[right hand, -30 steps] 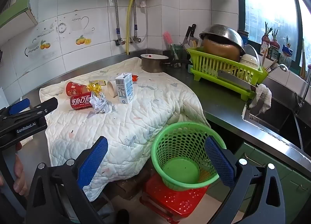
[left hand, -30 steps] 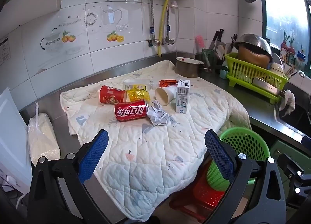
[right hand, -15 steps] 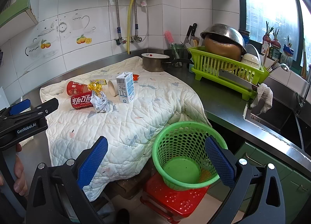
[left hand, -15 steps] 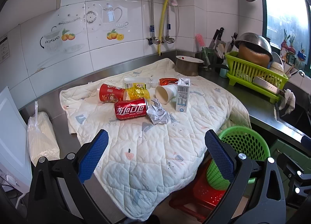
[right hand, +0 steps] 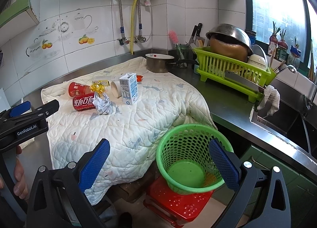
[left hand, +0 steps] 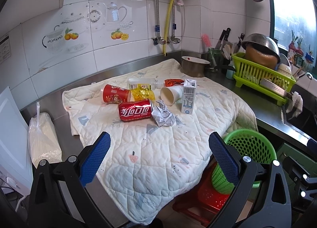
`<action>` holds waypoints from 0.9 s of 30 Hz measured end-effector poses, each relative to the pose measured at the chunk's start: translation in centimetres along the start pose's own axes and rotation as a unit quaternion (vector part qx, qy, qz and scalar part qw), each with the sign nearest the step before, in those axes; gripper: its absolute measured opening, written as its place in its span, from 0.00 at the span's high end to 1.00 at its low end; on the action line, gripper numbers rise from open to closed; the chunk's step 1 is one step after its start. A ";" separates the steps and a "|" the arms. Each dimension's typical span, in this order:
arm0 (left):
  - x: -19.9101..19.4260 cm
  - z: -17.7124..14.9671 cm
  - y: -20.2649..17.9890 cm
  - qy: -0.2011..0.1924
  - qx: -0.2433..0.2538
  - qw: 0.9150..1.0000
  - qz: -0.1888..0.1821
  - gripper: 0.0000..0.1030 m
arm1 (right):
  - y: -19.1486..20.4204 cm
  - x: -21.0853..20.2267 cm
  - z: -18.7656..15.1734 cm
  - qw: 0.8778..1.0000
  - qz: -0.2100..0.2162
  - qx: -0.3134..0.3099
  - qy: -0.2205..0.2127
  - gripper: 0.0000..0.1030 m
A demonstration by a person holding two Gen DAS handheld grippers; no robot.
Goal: Collect trash
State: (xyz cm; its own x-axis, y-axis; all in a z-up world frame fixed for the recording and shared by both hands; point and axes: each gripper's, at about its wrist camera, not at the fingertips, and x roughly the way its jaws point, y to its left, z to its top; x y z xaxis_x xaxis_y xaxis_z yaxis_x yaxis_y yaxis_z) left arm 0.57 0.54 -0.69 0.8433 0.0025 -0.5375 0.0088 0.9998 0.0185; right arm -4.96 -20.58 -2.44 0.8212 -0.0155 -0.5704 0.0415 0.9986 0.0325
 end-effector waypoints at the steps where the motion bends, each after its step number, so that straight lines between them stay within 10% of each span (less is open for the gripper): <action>1: 0.0 0.1 0.0 0.000 0.000 1.000 0.000 0.05 | 0.0 0.0 0.0 1.000 0.000 -0.001 0.001 0.06; 27: 1.5 0.7 0.8 0.011 0.000 1.000 0.006 0.05 | 1.2 2.0 0.5 1.000 0.012 -0.008 0.012 0.06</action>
State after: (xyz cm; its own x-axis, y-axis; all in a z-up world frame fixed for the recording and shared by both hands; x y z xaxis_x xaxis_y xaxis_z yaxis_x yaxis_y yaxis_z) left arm 2.24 1.33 -0.93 0.8311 0.0150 -0.5560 -0.0010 0.9997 0.0255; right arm -2.95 -19.41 -3.16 0.8076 0.0086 -0.5897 0.0139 0.9993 0.0335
